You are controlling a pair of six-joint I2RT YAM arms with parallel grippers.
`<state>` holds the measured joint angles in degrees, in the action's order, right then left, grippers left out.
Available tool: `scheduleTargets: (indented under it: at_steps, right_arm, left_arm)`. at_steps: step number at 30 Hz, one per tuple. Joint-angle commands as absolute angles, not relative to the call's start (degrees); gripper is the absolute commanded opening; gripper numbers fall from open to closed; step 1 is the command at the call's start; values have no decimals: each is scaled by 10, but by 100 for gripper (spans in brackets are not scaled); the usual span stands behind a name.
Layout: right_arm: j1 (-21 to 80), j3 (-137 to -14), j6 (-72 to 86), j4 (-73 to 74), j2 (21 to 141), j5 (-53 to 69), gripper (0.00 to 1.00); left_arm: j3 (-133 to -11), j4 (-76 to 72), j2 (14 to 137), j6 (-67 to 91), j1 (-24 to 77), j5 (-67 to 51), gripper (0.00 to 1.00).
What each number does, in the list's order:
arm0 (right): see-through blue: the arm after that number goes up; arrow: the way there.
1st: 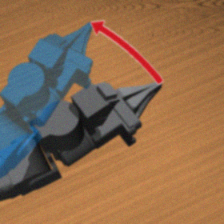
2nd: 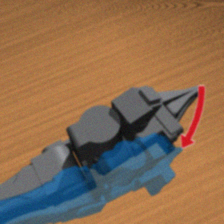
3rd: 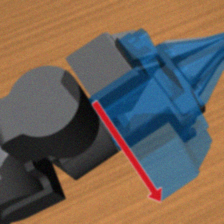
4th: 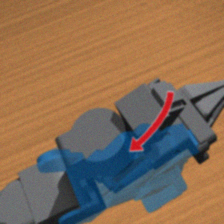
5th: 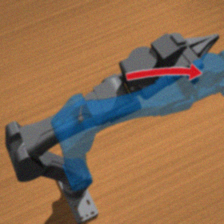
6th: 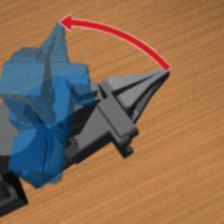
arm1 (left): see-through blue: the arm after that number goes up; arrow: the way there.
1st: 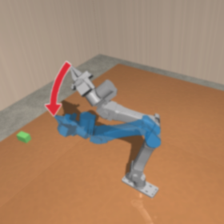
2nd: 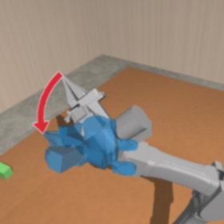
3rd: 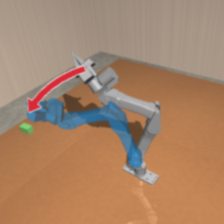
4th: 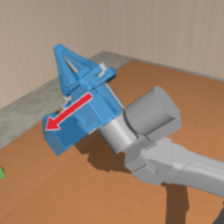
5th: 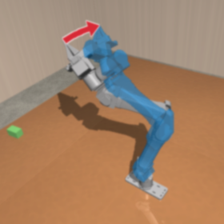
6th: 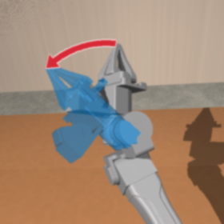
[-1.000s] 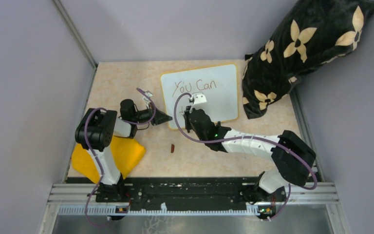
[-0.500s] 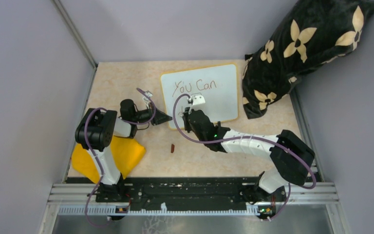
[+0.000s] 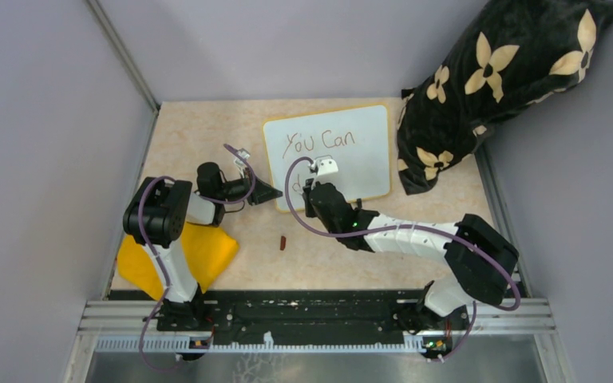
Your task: Write a sentence on the whiteboard
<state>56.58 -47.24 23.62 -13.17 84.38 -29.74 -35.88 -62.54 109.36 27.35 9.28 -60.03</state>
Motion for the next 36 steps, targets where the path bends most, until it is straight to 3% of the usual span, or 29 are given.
scheduleTargets:
  at_steps: [1,20,36]
  right_arm:
    - [566,-470,227,-134,821,-331,0]
    - [542,-509,206,-128,818,-328,0]
    - [542,-461,216,-145,754,-312,0]
  left_arm:
    - [-361,-601,1086,267,95,-591,0]
    - [-361,-601,1087,268,95,-592,0]
    - [-361,-601,1088,268,95,-591,0]
